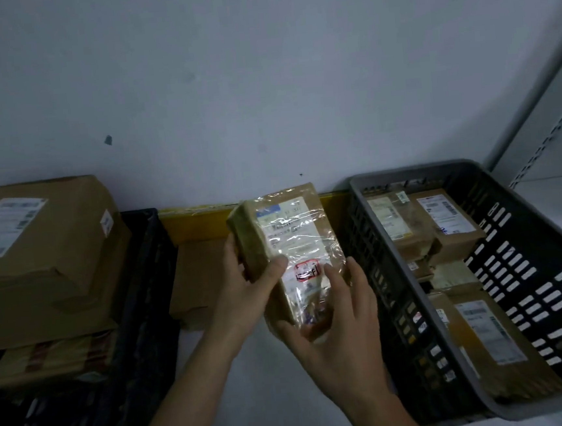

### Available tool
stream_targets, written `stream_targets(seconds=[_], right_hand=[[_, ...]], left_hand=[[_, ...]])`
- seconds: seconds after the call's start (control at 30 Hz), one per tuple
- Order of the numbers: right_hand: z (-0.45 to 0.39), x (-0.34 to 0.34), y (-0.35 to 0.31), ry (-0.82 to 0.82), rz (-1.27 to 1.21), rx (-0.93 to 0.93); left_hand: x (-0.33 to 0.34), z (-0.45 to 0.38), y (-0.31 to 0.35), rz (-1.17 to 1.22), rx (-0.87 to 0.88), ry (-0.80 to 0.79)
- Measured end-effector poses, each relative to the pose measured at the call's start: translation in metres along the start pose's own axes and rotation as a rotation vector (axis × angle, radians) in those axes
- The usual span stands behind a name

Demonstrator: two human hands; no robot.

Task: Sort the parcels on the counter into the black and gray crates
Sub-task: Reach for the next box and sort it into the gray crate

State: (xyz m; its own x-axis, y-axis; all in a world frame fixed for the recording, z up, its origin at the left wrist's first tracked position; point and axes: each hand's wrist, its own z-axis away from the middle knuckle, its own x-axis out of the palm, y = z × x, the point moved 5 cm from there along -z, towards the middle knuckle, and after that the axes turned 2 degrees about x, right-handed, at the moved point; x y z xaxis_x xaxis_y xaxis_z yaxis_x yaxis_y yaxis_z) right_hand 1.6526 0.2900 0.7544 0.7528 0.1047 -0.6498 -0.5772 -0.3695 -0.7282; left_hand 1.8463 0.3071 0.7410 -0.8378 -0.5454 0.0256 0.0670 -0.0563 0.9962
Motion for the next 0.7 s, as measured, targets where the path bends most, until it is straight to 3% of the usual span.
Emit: stream_targets(seconds=[0.23,0.37,0.57,0.7], right_hand=[[-0.007,-0.014,-0.009,-0.025,0.111,-0.050],[-0.014,-0.025,-0.018,-0.042,0.229,-0.028],[-0.023,-0.097,0.004,0.141,0.263,0.015],[-0.033,-0.159,0.035,0.196,0.299,0.093]], left_hand=[[0.005,0.001,0.002,0.013,0.012,-0.018],[0.024,0.002,0.015,-0.103,0.079,-0.061],[0.080,-0.003,0.030,-0.214,0.183,-0.269],[0.123,0.000,0.029,-0.403,0.236,-0.264]])
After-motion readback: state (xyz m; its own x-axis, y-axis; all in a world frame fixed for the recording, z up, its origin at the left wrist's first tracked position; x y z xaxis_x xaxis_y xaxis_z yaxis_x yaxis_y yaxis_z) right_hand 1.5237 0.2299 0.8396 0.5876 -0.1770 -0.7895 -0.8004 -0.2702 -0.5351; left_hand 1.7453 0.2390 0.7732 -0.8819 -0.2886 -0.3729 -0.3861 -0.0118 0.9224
